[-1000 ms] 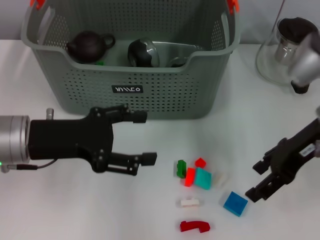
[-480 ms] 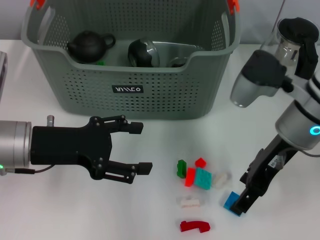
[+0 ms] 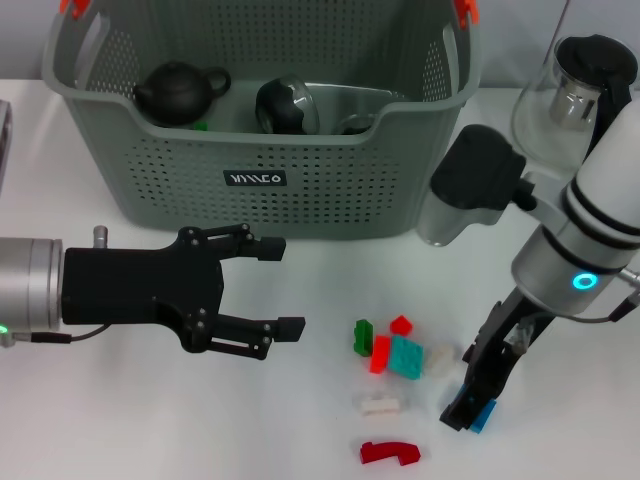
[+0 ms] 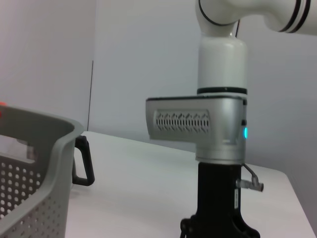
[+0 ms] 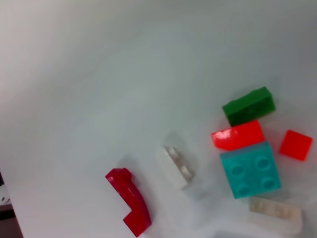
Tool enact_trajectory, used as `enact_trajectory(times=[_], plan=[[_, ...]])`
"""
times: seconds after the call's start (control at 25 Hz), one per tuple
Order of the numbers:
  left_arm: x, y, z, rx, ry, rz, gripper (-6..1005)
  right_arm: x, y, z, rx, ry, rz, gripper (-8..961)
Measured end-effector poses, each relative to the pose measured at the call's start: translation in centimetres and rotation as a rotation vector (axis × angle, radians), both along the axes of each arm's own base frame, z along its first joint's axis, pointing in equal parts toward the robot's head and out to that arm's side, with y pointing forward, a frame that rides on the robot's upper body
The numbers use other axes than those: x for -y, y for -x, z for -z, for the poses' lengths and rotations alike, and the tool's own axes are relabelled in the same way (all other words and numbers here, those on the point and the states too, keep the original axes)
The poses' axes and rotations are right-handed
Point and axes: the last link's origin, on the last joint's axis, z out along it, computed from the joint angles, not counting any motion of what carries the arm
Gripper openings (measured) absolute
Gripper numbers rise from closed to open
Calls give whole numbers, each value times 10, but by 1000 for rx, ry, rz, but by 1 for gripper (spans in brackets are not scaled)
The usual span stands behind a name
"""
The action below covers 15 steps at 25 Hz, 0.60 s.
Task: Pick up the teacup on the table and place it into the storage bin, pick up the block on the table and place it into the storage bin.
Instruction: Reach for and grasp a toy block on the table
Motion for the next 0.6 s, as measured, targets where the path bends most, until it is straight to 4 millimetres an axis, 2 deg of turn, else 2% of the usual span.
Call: enact_trajectory(times=[0.6], plan=[[-2, 2, 2, 11, -2, -5, 926, 8, -3, 12, 56, -5, -16, 912]])
